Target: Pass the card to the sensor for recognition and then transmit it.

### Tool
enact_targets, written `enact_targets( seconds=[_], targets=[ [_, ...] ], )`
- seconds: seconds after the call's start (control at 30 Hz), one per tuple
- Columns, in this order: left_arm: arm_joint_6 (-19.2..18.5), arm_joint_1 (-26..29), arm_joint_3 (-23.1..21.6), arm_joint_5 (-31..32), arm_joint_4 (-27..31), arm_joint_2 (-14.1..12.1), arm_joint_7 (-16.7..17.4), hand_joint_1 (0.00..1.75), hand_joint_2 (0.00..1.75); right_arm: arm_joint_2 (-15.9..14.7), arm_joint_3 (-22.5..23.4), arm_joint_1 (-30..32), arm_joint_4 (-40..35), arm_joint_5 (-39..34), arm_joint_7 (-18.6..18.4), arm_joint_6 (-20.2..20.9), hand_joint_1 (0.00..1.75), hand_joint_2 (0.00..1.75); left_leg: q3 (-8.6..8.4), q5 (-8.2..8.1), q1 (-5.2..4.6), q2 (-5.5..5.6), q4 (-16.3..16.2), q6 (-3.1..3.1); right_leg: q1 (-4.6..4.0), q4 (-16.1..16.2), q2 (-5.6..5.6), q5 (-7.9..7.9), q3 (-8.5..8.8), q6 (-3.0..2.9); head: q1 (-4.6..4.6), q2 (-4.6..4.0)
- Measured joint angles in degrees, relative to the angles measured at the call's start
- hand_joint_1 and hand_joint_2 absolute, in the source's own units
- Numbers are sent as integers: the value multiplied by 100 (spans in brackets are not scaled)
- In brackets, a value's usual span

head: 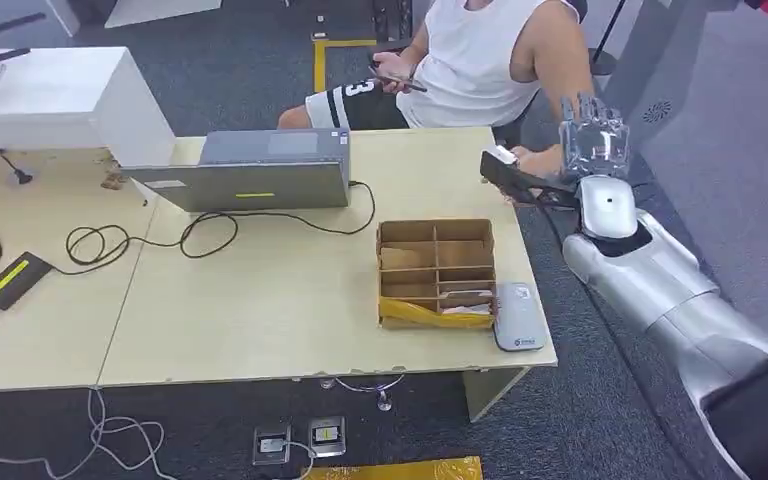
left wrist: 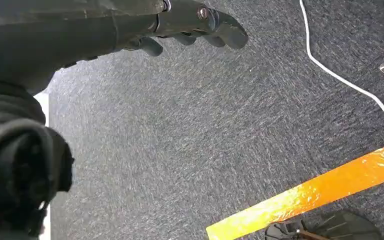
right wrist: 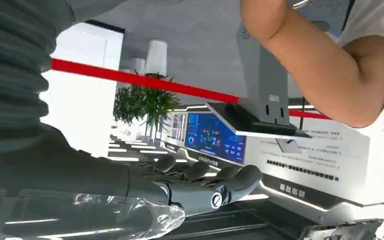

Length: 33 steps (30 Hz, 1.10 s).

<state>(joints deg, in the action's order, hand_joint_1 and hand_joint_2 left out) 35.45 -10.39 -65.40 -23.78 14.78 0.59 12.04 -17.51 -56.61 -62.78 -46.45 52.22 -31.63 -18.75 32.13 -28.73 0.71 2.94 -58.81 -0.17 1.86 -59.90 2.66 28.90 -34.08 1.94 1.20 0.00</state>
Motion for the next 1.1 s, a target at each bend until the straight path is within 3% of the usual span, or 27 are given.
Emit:
enact_targets(
  seconds=[0.17,0.33,0.5,0.67,0.83,1.1],
  targets=[
    [13,1,-2,2,0,-2,0,0,0,-2,72,96,-41,-88,26,-160,0,175,-2,0,0,-6,0,0,0,0,4,0,0,0,0,0],
    [111,31,-4,-37,0,-4,2,0,0,-31,347,379,-511,-505,247,-1161,0,175,-4,0,0,-6,0,0,0,0,6,-1,1,0,0,0],
    [184,106,-2,-146,0,-4,-35,0,0,-50,726,931,-1490,-1416,1090,-1791,0,175,-5,-2,4,-6,0,-3,-4,0,6,0,1,-1,0,0],
    [195,256,-2,-249,-2,-9,-159,0,0,-98,955,1820,-2841,-1877,1538,-1621,0,175,-7,-7,5,-13,2,-7,-5,2,6,2,0,-4,0,0],
    [203,304,0,-313,-7,-17,-232,0,0,-153,1021,2682,-3988,-2328,1937,-1196,0,175,-7,-8,6,-10,3,-8,-7,3,4,3,2,-4,-2,0],
    [205,331,0,-356,-7,-35,-243,0,0,-238,1003,3648,-4798,-2367,2068,-768,0,175,-8,-8,6,-18,3,-9,-6,4,8,3,2,-4,-2,0]
  ],
)
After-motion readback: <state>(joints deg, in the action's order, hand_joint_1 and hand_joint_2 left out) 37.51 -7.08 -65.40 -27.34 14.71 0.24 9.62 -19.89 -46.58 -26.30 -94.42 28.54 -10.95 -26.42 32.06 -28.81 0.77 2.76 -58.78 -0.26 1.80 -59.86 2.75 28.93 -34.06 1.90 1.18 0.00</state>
